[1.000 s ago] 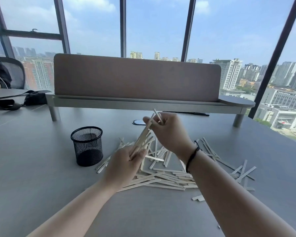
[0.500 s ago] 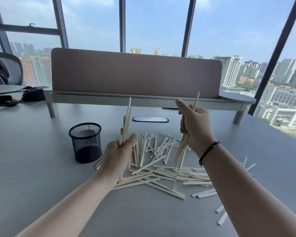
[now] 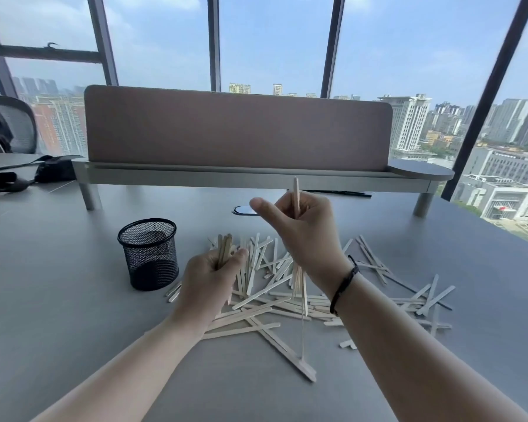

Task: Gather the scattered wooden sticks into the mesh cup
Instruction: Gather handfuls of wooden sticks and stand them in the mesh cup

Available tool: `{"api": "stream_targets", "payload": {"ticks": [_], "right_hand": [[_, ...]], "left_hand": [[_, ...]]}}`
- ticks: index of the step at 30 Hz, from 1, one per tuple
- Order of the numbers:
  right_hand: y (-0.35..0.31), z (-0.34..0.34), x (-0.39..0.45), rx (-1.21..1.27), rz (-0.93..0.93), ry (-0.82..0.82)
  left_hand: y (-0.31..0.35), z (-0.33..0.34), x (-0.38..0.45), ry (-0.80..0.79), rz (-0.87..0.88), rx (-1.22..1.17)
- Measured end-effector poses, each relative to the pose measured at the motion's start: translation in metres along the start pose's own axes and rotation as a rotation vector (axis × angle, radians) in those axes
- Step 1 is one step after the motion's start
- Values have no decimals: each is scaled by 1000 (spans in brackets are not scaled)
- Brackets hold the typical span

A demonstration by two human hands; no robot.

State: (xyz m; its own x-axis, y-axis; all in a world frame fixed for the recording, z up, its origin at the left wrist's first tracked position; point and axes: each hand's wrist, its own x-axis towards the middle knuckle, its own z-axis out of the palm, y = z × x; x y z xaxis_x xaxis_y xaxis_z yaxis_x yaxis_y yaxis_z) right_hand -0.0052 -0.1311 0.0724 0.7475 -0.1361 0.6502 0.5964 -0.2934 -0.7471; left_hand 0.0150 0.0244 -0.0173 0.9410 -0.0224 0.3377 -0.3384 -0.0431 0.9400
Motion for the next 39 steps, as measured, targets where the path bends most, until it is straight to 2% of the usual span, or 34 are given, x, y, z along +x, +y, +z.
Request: {"api": "stream_targets", "payload": {"ticks": [8, 11, 14, 16, 18, 21, 23, 28, 31, 34, 39], "right_hand": [[-3, 9, -15, 4, -14, -16], [-1, 8, -11, 35, 18, 56], [0, 10, -6, 86, 35, 128], [-2, 12, -5, 123, 39, 128], [-4, 14, -5, 165, 68, 114], [-9, 15, -5, 229, 139, 108], [-13, 15, -4, 251, 166, 105], [-24, 16, -2, 304, 247, 105], [-30, 15, -1, 459, 372, 101], [-33, 17, -3, 544, 451, 50], [-34, 19, -12, 515, 465, -90]], "left_hand": [[11, 1, -6, -20, 17, -62], [23, 3, -15, -177, 121, -10], [25, 12, -31, -439, 175, 216], [20, 20, -39, -506, 240, 421], [19, 26, -42, -418, 316, 558], [25, 25, -40, -228, 330, 529], [26, 22, -39, -176, 342, 525], [28, 24, -42, -241, 313, 377], [34, 25, -42, -211, 294, 326], [33, 25, -42, -212, 276, 348], [24, 23, -35, -192, 360, 373]]}}
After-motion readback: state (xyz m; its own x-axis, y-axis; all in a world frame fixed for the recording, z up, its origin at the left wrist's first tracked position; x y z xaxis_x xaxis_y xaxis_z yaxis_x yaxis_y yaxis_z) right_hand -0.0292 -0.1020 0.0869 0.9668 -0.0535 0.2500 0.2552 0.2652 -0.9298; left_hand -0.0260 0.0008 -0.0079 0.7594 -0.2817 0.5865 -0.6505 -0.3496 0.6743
